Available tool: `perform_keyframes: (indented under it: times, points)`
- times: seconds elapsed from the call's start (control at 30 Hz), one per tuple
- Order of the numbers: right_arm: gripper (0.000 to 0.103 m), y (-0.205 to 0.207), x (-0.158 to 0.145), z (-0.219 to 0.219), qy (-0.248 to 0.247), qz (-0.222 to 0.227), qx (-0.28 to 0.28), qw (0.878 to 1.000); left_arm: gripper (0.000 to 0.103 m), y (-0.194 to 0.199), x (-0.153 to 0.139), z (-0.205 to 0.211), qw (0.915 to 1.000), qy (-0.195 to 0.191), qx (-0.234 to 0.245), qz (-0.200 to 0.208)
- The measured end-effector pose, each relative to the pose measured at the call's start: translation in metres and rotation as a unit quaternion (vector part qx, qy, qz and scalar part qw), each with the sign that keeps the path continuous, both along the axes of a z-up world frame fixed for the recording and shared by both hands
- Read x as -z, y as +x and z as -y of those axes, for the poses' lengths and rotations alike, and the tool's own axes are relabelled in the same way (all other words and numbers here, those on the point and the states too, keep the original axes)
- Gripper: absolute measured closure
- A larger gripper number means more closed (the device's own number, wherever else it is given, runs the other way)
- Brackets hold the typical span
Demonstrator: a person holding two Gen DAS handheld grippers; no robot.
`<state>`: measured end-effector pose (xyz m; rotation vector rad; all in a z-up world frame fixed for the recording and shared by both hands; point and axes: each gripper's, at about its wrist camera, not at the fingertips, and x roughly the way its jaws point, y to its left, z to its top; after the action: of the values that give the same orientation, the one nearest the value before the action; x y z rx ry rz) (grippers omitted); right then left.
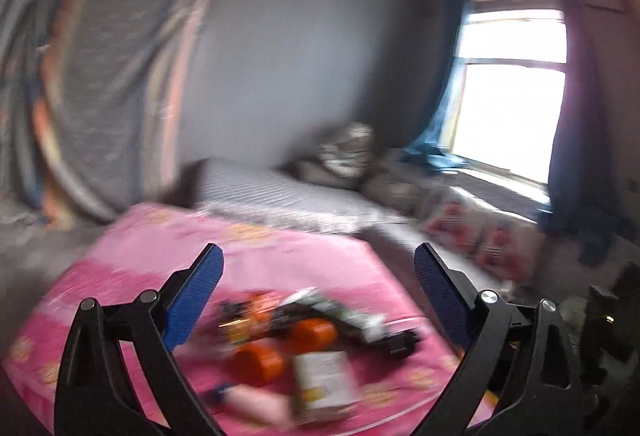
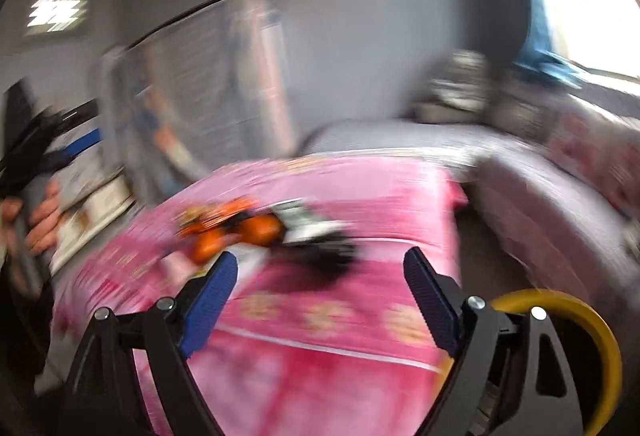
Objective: Collect trash
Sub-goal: 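Return the right tool to the bed and grasp the pink tube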
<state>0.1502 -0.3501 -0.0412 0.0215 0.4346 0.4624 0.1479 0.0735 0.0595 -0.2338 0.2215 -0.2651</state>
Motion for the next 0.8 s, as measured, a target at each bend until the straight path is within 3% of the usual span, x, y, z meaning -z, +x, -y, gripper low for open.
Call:
perform_keyframes:
  times: [0.07,0.23,0.33,0.5,0.8]
  points:
    - [0.021,0.010,0.003,-0.053,-0.027,-0.007,-0.085,0.996,0.011,-0.001,0.018,-0.037,0.9987,-0.016,-0.037,-0.030]
    - [0.025,0.036,0.014,-0.155,-0.078,-0.030,-0.209,0.974,0.011,-0.003,0.070,-0.094,0.9899,-0.035,-0.088,-0.105]
    - [0.030,0.054,0.021,-0.203,-0.097,-0.058,-0.261,0.959,0.011,-0.002,0.087,-0.114,0.9863,-0.036,-0.102,-0.125]
    - [0.045,0.073,0.042,-0.260,-0.134,-0.091,-0.301,0.940,0.011,0.000,0.101,-0.131,0.9867,-0.028,-0.101,-0.124]
    - [0.053,0.111,0.073,-0.292,-0.164,-0.134,-0.282,0.936,0.011,0.025,0.128,-0.134,0.9838,-0.040,-0.085,-0.153]
